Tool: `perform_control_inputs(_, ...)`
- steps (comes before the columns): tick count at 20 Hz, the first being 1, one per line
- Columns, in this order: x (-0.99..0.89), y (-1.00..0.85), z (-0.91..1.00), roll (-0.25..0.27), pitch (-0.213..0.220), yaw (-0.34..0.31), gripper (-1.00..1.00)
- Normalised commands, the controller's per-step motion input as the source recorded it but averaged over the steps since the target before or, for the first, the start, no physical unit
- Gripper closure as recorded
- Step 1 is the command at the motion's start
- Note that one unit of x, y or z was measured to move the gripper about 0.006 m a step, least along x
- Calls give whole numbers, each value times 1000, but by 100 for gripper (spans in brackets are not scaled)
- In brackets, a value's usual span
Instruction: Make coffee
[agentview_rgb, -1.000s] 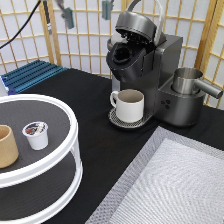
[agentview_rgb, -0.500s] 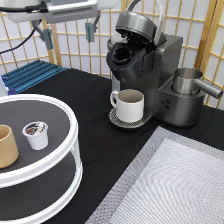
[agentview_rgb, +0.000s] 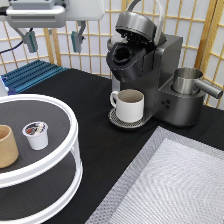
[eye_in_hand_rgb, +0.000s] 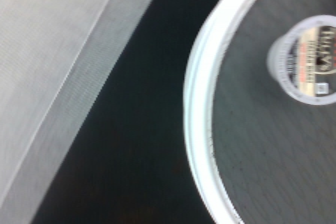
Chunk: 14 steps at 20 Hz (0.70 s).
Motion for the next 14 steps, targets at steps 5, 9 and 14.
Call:
perform_control_inputs(5,0,0,-50,-143,3,-369,-100)
perform_control_inputs(9,-257,-11,-121,-260,0,-214,-100)
perform_control_inputs(14,-469,-110,-425,-205,27,-5,-100)
